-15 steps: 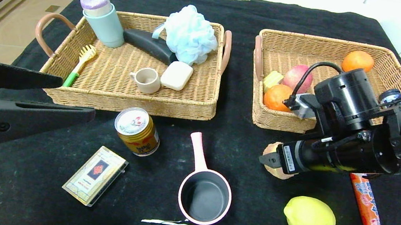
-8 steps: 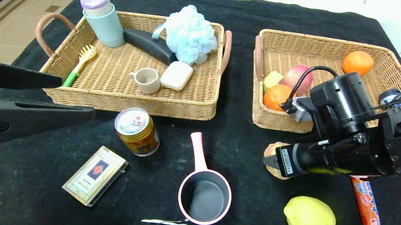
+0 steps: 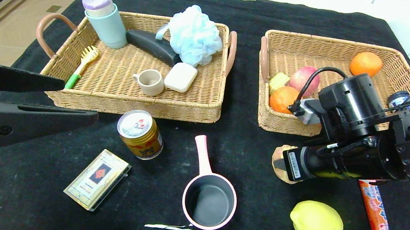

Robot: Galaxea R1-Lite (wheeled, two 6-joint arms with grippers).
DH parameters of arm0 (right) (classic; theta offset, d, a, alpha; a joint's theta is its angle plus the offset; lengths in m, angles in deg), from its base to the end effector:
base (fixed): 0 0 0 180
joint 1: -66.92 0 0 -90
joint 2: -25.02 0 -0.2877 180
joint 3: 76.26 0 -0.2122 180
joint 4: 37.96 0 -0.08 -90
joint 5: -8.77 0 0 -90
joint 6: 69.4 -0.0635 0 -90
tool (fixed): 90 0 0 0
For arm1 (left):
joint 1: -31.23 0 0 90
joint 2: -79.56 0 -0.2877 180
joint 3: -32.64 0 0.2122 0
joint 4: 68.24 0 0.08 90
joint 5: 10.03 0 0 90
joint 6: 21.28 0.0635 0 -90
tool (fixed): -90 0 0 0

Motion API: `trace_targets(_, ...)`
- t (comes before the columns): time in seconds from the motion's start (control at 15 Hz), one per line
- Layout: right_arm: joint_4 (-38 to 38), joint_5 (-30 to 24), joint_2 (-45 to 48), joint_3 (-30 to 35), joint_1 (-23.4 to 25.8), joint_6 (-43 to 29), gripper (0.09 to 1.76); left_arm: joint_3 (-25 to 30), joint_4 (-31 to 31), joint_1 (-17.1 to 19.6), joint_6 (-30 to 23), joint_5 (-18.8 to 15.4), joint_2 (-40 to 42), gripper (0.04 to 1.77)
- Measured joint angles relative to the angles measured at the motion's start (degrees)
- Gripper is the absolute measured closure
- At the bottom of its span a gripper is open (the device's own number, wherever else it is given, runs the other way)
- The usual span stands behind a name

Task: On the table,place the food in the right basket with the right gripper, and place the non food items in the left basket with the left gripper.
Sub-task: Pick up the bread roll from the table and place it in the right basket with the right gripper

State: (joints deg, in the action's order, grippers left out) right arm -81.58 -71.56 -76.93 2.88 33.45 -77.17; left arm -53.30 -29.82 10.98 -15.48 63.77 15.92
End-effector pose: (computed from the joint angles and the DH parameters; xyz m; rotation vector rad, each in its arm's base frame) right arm 0.3171 0.1969 0.1771 -0.1611 0.7538 0.3427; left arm 0.1853 -0.0872 0.2992 0.1072 0.2537 -0.6459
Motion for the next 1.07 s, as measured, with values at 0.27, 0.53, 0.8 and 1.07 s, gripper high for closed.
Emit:
trace_targets(0.27, -0.1, -0.3, 0.3, 0.0, 0.0, -0.8, 0.98, 0.0, 0.0, 0.0, 0.0, 0.0, 0.0, 0.09)
trace_targets(0.53, -0.1, -5.4, 1.4, -0.4, -0.5, -2.7, 0.98, 0.0, 0.0, 0.0, 0.0, 0.0, 0.0, 0.09)
trace_targets(0.8, 0.0, -5.6, 3.3, 0.1, -2.2, -2.6, 0.98, -0.1, 0.0, 0.0, 0.0, 0.0, 0.0, 0.09)
trace_targets(1.07, 0.5, -4.2, 5.5, -0.6, -5.1, -2.5, 0.98, -0.1, 0.0, 0.0, 0.0, 0.0, 0.1, 0.09)
